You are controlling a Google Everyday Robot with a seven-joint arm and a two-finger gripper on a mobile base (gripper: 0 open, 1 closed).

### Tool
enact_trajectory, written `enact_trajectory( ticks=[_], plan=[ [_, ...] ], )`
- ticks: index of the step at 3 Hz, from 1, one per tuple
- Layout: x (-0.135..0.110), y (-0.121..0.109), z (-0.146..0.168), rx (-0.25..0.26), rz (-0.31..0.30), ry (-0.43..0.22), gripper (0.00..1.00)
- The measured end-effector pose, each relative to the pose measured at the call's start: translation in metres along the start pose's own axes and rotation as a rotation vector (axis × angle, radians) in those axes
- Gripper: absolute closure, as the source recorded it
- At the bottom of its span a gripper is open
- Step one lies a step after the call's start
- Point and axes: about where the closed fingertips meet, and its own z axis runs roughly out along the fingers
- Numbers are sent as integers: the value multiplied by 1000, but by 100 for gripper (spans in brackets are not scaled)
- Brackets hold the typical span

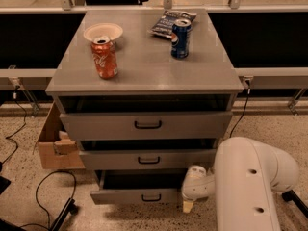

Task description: Open bottom drawer

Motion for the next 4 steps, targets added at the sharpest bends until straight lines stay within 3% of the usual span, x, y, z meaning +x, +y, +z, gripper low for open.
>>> enact_trajectory(
  ticks=[2,3,4],
  plan=[
    [-1,76,-7,-126,7,39,64],
    [-1,83,-15,-132,12,45,87],
    [-1,83,-18,-132,12,45,100]
  ],
)
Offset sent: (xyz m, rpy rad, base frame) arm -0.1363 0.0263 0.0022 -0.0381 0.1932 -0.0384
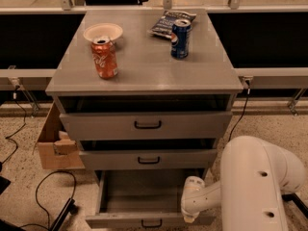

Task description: Open bottom drawer

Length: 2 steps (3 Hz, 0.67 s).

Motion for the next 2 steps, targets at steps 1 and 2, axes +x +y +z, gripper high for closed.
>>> enact_trajectory(
  ticks=[1,2],
  plan=[
    [0,0,0,0,0,0,100],
    [0,0,0,0,0,0,100]
  ],
)
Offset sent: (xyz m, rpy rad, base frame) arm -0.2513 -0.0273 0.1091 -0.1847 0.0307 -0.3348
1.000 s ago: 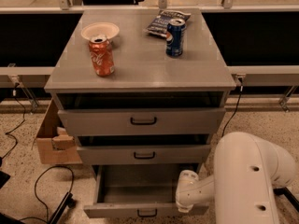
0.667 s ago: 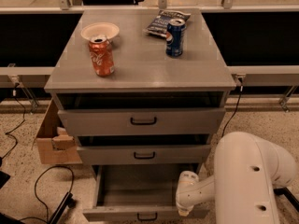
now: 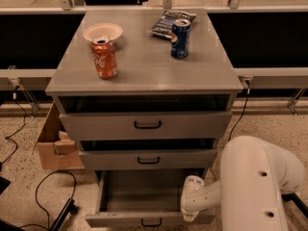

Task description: Open bottom drawer

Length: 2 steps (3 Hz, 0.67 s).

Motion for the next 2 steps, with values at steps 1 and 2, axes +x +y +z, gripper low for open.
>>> enact_trajectory(
  ticks=[1,2],
  plan=[
    [0,0,0,0,0,0,100],
    [0,0,0,0,0,0,100]
  ],
)
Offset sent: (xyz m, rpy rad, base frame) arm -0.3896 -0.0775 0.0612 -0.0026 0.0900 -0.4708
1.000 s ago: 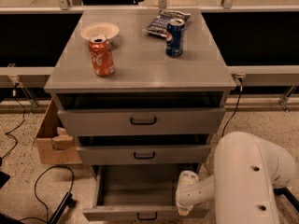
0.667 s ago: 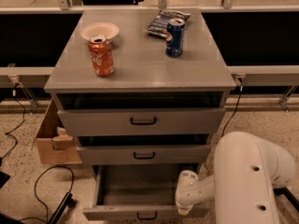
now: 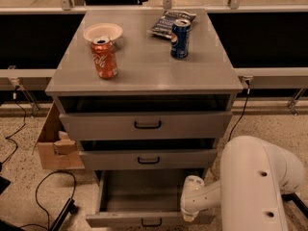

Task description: Open bottom drawer

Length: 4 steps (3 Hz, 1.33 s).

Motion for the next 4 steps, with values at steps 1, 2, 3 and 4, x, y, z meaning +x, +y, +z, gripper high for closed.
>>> enact_trajectory(
  ticks=[1,2,3,4],
  plan=[
    [0,0,0,0,0,0,100],
    [0,0,0,0,0,0,84],
    [0,0,0,0,0,0,61],
    [0,0,0,0,0,0,38]
  ],
)
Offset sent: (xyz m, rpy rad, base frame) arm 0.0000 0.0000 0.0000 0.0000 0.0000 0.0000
